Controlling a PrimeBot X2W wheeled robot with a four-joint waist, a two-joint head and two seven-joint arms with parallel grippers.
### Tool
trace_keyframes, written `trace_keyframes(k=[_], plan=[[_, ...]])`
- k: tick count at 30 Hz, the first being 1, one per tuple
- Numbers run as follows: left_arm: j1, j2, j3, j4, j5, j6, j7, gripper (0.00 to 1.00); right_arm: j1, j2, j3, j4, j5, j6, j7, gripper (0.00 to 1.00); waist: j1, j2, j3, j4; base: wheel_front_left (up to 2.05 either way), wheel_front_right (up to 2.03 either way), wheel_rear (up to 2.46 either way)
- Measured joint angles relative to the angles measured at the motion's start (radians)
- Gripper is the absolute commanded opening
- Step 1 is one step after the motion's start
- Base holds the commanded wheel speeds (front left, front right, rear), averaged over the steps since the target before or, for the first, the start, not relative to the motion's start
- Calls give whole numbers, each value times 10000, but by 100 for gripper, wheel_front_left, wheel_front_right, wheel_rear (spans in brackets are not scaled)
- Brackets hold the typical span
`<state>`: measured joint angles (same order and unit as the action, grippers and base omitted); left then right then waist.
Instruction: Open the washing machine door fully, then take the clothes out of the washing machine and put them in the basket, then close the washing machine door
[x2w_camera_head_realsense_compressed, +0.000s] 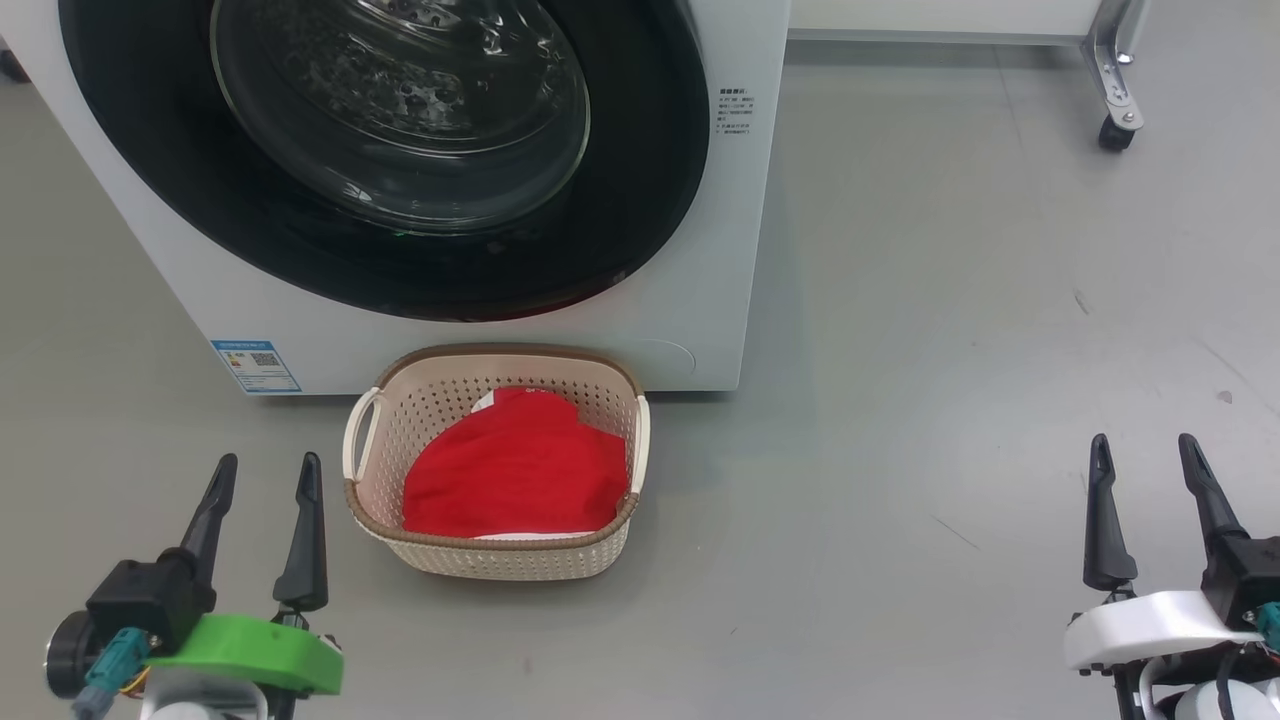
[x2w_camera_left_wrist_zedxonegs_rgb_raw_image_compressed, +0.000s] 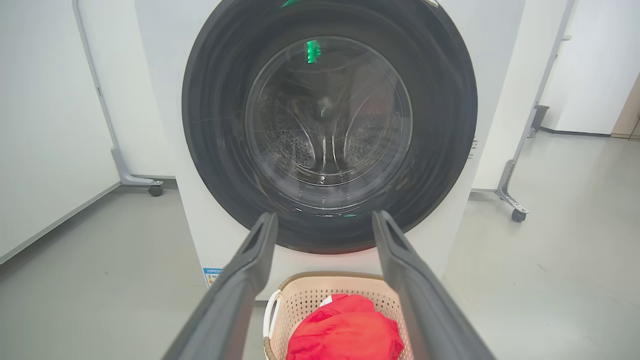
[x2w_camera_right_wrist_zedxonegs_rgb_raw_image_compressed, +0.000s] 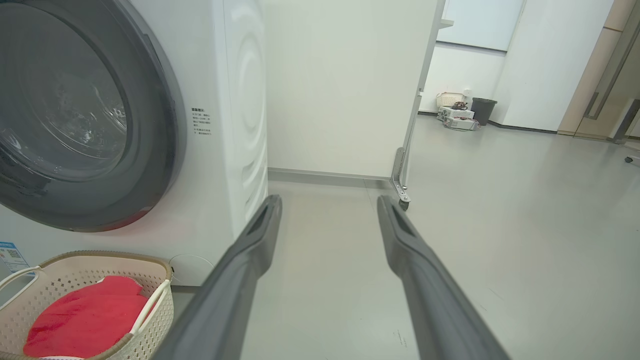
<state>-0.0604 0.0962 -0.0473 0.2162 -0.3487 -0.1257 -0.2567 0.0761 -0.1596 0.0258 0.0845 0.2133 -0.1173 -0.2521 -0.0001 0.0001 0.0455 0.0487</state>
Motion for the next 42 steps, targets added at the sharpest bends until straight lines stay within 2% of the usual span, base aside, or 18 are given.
trace_keyframes(k=[19, 42], plan=[[81, 0, -146, 98, 144, 0, 0, 100, 667, 268, -125, -782, -313, -4, 0, 100, 0, 0, -72, -21, 0, 0, 0], [114, 44, -366, 355, -42, -2, 0, 100, 1006, 382, -178, -1016, -401, -10, 0, 100, 0, 0, -219, 11, 0, 0, 0]])
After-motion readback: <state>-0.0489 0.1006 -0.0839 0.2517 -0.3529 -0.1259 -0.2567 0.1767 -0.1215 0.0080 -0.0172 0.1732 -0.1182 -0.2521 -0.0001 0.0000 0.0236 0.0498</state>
